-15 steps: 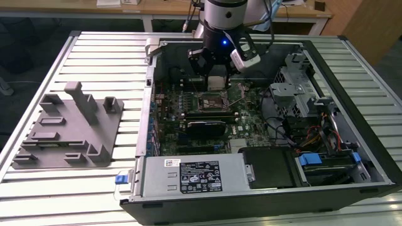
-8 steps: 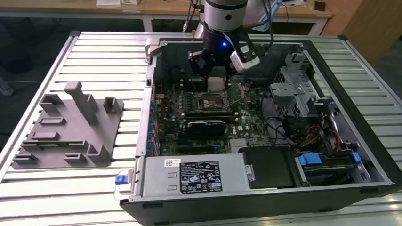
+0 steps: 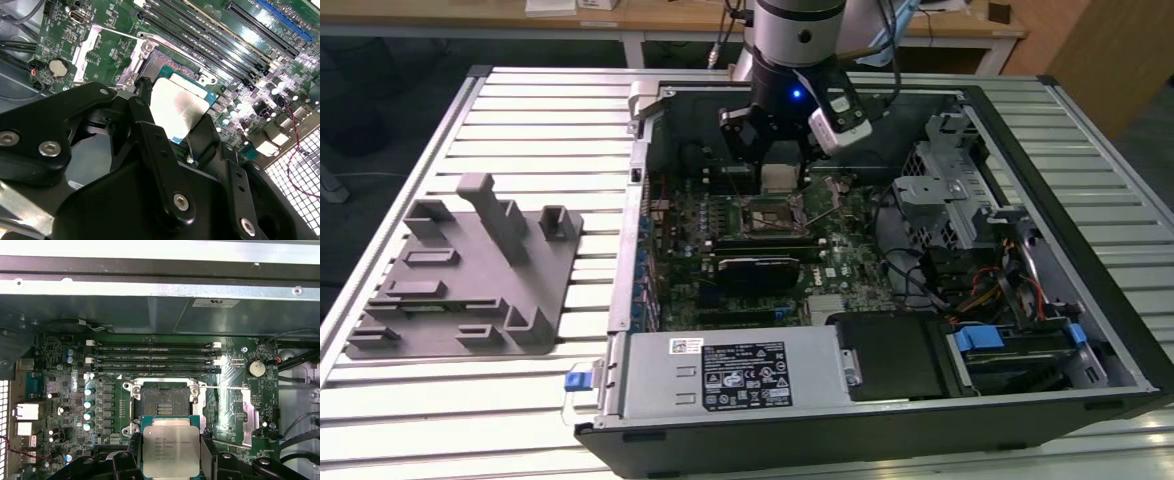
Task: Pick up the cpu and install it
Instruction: 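Place the cpu into insertion slot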
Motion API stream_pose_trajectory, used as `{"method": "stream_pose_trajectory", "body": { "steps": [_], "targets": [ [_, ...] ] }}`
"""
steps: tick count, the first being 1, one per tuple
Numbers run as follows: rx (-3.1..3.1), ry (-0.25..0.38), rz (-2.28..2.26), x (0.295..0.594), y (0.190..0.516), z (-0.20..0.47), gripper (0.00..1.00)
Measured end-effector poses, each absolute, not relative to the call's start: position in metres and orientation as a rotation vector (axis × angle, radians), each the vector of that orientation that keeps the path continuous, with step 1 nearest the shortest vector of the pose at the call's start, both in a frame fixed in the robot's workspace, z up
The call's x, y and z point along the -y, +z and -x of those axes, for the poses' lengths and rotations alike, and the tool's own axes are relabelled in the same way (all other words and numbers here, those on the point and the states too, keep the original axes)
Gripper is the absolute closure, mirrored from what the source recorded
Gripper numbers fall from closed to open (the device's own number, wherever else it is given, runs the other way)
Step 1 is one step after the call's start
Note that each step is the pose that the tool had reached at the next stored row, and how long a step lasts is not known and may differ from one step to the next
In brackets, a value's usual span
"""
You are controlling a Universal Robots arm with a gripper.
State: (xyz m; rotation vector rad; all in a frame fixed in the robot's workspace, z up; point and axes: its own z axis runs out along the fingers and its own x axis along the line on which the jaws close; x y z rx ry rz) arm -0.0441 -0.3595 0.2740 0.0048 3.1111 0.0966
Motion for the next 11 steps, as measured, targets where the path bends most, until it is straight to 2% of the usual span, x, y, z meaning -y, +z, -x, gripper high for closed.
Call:
{"method": "stream_pose_trajectory", "body": {
  "steps": [11],
  "targets": [
    [-3.101,0.094,-0.204,0.3595,0.2736,0.0441,0.45]
  ]
}}
